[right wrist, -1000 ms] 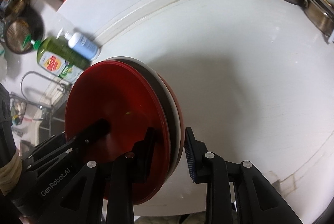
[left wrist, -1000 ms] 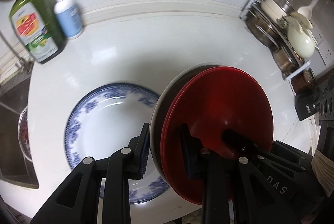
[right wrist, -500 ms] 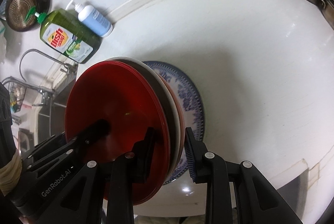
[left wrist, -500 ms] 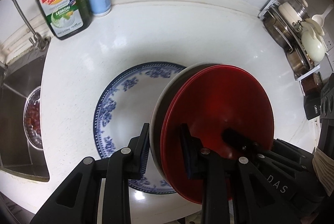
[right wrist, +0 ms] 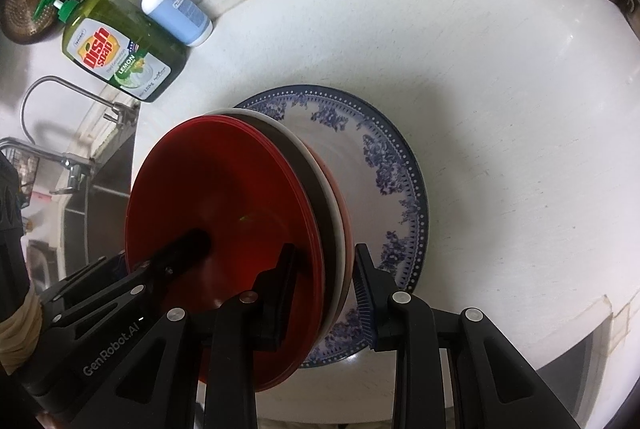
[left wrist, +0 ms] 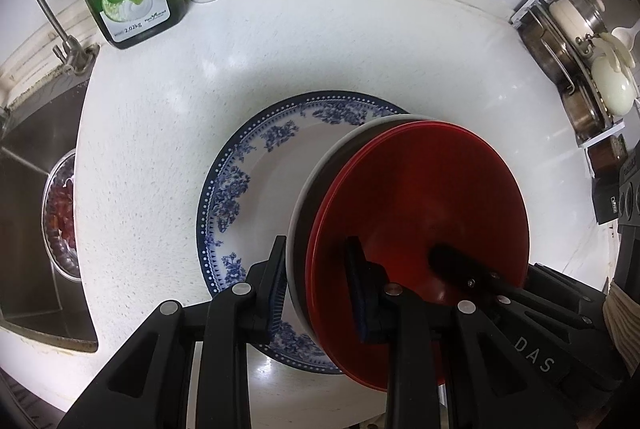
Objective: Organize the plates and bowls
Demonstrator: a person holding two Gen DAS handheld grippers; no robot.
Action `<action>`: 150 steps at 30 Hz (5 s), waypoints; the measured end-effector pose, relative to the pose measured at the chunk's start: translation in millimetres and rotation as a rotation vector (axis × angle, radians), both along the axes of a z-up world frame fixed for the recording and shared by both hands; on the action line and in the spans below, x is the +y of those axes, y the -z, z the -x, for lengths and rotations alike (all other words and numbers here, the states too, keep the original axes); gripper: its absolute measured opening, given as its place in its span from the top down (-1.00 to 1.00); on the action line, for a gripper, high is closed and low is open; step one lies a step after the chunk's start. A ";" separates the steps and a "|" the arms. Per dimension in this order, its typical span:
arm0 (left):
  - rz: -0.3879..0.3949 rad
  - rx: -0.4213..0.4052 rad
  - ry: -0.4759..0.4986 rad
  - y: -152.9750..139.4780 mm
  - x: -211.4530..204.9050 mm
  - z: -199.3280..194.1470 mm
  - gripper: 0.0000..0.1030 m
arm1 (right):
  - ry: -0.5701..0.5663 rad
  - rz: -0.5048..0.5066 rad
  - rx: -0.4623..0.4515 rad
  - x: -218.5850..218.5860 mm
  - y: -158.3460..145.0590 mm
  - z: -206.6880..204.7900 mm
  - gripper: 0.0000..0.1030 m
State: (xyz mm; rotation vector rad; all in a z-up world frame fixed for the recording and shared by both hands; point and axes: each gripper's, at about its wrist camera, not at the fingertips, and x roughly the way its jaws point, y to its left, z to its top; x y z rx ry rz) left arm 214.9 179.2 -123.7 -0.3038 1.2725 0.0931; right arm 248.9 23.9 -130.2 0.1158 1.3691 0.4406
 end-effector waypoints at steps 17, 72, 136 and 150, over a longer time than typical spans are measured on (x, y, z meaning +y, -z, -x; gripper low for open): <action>-0.008 0.013 0.019 10.1 7.8 -6.6 0.47 | -0.015 0.010 0.000 9.1 9.4 -6.2 0.43; -0.378 -0.736 0.086 -114.6 -98.2 261.6 -1.00 | 0.271 0.092 -0.808 -141.3 -114.0 265.3 -0.82; -0.364 -0.833 0.224 -135.9 -102.3 330.3 -1.00 | 0.440 0.178 -0.896 -124.1 -141.4 358.1 -0.82; -0.359 -0.831 0.233 -135.8 -98.6 329.9 -1.00 | 0.440 0.179 -0.896 -125.0 -141.9 358.8 -0.82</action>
